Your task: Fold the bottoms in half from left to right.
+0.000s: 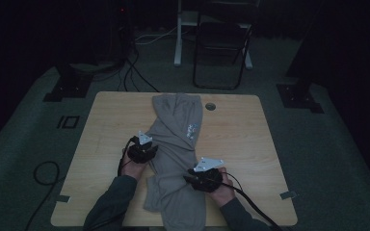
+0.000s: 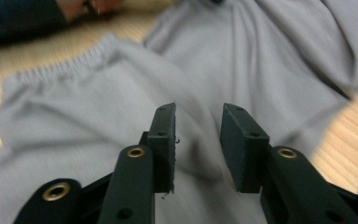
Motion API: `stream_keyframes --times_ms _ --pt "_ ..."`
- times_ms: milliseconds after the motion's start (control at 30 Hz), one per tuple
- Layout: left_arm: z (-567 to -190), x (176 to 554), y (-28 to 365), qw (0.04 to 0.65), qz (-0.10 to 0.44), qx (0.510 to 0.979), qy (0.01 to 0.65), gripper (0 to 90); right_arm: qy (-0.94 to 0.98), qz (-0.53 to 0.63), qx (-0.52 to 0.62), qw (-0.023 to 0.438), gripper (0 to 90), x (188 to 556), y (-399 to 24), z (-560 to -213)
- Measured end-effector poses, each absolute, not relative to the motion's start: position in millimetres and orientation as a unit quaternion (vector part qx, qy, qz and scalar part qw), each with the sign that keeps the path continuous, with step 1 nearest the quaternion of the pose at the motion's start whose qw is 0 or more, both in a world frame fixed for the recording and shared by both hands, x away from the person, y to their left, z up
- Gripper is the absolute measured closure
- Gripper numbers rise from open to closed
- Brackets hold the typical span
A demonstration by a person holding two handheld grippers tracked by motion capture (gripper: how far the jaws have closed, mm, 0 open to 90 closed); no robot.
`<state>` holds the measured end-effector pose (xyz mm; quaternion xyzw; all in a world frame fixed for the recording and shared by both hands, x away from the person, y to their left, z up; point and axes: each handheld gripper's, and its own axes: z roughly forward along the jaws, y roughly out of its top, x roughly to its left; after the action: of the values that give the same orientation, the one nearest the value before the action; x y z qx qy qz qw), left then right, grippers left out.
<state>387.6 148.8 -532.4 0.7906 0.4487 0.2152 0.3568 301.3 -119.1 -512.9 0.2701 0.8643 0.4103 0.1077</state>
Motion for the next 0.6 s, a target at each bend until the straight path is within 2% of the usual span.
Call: stream_keyframes --times_ms 233,467,500,600 --pt "-541.4 383.6 135.0 0.358 0.186 0.809 0.427 68.5 0.859 0.431 0.259 0.096 57.8 310.1 -95.5 -506.7" --pt "-542.3 391.8 134.8 0.361 0.190 0.803 0.435 78.6 0.866 0.408 0.280 0.075 52.7 333.1 -78.9 -523.3" --pt "-542.3 394.7 134.4 0.360 0.192 0.802 0.437 79.8 0.867 0.405 0.282 0.072 53.7 333.7 -77.9 -524.6" --pt "-541.8 402.2 133.8 0.353 0.200 0.801 0.441 82.3 0.873 0.409 0.262 0.051 80.9 328.7 -76.4 -524.1"
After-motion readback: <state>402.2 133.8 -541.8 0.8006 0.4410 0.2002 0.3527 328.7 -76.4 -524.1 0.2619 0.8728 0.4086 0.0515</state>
